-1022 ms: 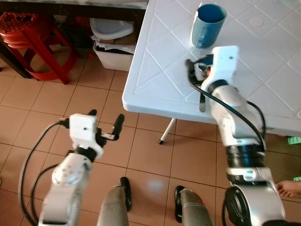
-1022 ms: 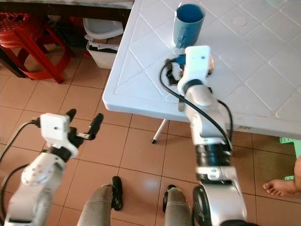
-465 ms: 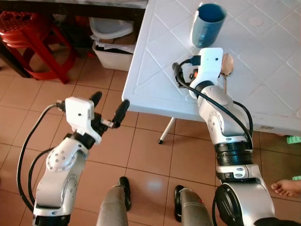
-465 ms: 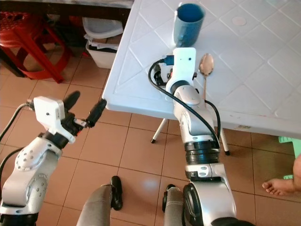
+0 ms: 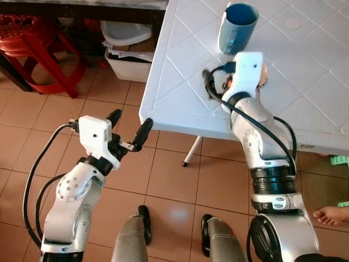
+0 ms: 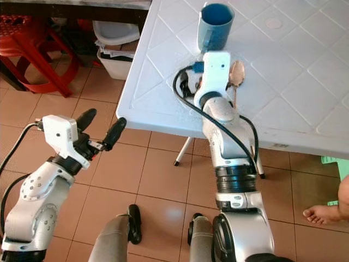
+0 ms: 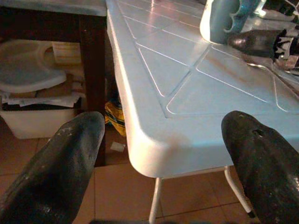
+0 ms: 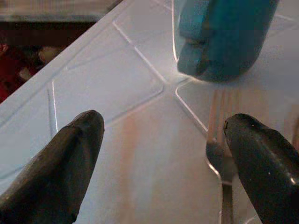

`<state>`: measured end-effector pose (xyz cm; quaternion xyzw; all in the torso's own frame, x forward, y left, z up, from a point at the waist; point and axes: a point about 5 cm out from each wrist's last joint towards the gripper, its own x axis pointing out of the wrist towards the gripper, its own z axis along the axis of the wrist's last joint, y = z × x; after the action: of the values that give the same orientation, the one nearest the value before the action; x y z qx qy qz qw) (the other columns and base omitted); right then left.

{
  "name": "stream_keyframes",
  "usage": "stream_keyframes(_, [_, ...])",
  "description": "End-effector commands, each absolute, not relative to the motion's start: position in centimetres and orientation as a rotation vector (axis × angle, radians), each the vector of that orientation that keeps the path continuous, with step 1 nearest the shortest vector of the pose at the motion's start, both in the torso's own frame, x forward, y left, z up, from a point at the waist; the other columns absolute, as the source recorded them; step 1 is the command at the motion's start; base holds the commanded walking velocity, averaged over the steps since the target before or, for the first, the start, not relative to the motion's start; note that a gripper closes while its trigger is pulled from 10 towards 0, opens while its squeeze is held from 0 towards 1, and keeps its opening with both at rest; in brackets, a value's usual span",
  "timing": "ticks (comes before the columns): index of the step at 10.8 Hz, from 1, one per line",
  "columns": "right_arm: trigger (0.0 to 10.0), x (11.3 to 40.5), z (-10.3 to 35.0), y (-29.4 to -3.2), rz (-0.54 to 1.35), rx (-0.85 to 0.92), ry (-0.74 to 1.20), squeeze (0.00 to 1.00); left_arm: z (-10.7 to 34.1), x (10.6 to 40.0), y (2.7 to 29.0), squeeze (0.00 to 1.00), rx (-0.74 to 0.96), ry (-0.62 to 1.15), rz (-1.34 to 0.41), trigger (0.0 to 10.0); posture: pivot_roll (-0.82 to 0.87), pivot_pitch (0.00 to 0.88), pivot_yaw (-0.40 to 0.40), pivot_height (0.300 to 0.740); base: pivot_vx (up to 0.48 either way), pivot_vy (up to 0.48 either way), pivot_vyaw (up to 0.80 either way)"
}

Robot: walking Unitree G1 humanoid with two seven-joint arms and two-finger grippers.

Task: Setting the table

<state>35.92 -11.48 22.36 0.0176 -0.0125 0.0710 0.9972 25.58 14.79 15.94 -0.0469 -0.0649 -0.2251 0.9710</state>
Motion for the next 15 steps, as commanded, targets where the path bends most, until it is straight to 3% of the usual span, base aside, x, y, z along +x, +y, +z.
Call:
stream_keyframes(1, [10.0,35.5,22.5,-11.7,0.142,0.044,-0.034,0.0,15.6,25.4,15.1,0.0,-0.09,-0.116,-0.443,10.0,-0.01,0.315,0.032,0.74,0.0,0.0,0.0])
stream_keyframes(6, [10.0,34.3,20.2,-12.2,0.112,0.107,0.078,0.0,15.7,25.5,14.3,0.0,-0.104,-0.119,-0.48,10.0,-0.02,0.307,0.039,0.74,0.0,0.0,0.0])
stream_keyframes(7, [1.8,34.3,19.4,-12.2,0.119,0.119,0.106,0.0,15.6,25.5,14.2,0.0,-0.106,-0.118,-0.485,10.0,-0.02,0.305,0.038,0.74,0.0,0.0,0.0])
stream_keyframes(8, [0.0,34.3,19.0,-12.3,0.122,0.118,0.122,0.0,15.6,25.5,14.2,0.0,-0.106,-0.119,-0.486,10.0,-0.02,0.302,0.037,0.74,0.0,0.0,0.0])
stream_keyframes(15, [0.0,37.1,17.6,-16.0,0.135,0.042,0.232,0.0,15.6,25.5,13.9,0.0,-0.104,-0.116,-0.505,10.0,-0.01,0.299,0.042,0.74,0.0,0.0,0.0])
